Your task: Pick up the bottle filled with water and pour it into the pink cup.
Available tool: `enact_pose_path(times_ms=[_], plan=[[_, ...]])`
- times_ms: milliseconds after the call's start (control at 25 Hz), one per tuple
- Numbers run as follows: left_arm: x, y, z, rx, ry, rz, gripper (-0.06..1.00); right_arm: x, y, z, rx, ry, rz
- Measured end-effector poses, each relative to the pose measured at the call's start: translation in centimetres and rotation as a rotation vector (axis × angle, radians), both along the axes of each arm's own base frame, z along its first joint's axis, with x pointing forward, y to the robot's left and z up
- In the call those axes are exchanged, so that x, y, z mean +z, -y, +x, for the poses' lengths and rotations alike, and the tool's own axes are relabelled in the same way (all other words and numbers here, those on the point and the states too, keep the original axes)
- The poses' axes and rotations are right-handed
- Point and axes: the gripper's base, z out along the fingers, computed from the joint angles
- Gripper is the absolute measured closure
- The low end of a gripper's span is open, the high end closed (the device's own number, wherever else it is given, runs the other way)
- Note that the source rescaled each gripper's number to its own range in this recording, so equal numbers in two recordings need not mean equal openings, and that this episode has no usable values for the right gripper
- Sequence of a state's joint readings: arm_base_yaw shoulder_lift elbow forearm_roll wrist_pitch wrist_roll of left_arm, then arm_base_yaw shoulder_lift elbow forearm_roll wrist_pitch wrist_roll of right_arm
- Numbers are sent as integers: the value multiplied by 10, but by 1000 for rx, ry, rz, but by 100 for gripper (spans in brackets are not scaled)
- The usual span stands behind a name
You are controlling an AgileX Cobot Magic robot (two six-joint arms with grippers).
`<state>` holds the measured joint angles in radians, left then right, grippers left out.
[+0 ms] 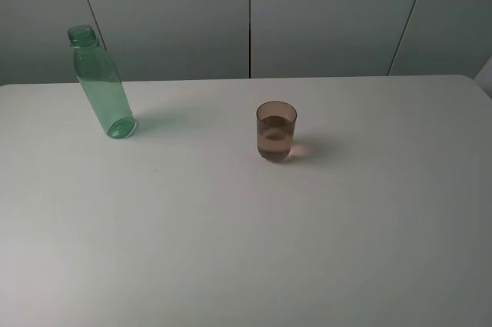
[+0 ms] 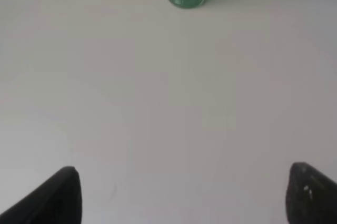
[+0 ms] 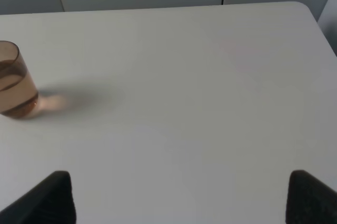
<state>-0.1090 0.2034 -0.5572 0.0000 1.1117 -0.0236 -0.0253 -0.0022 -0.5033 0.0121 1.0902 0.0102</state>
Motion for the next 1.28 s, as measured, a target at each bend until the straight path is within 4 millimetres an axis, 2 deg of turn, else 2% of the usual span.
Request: enact_pose_path(times_ms=[120,280,1280], plan=[[-8,-1,-13,0,80,-9,-5,0,0,0,0,0,0],[-8,-3,-26,-13,176,0,-5,0,0,0,0,0,0],[-9,-3,-28,-16,186,4,-5,0,0,0,0,-2,0]])
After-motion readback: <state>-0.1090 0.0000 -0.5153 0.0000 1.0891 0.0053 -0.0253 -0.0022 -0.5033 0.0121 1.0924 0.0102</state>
